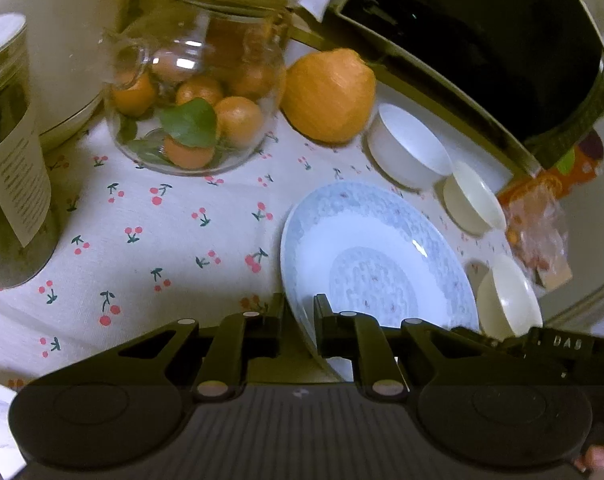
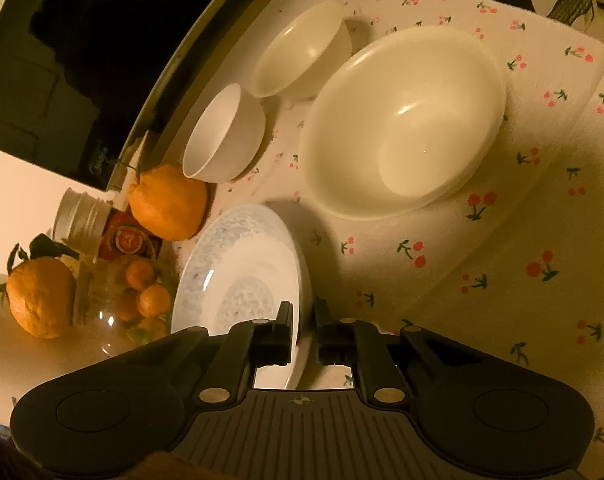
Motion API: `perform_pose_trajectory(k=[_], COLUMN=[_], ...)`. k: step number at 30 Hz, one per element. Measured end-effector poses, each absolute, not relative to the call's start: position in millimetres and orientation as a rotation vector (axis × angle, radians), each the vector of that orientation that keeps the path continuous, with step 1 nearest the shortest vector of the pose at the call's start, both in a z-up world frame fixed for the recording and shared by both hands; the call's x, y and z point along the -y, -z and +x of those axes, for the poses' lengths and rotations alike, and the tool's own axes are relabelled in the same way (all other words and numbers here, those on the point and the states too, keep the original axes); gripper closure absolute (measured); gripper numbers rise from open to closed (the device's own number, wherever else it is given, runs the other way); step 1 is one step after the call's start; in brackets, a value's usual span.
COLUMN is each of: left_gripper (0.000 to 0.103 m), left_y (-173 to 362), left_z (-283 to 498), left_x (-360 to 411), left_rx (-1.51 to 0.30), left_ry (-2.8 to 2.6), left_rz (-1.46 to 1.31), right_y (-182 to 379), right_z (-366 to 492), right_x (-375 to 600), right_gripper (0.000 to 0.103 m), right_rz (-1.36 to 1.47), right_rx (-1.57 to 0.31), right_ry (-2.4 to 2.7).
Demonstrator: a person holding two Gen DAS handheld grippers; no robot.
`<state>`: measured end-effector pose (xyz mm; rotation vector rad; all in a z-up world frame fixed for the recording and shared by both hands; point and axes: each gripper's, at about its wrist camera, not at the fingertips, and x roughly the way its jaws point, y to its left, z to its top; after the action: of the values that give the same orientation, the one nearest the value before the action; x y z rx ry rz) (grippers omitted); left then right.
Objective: Organize plates and bowls
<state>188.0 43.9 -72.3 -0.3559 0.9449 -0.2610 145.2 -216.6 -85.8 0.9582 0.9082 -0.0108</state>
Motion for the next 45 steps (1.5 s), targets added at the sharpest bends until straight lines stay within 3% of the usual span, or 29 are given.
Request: perform_pose_trajectory(k=[16, 45], left_gripper=[0.090, 0.087], left_y=[71.5, 64.7], left_z=[175.9, 157.9], left_x=[-25.8, -25.9], left_rx=[-1.013, -1.086], left_ry=[0.354, 0.386], left_rz=[-0.217, -0.206], right_y=[80.6, 79.8], right_z=[127.5, 123.5], right_x=[229.5, 225.5], right_gripper=[0.092, 0.092], right_rz=[0.927, 0.877], right_rx=[-0.990, -1.067], right_ry=[0.030, -0.033])
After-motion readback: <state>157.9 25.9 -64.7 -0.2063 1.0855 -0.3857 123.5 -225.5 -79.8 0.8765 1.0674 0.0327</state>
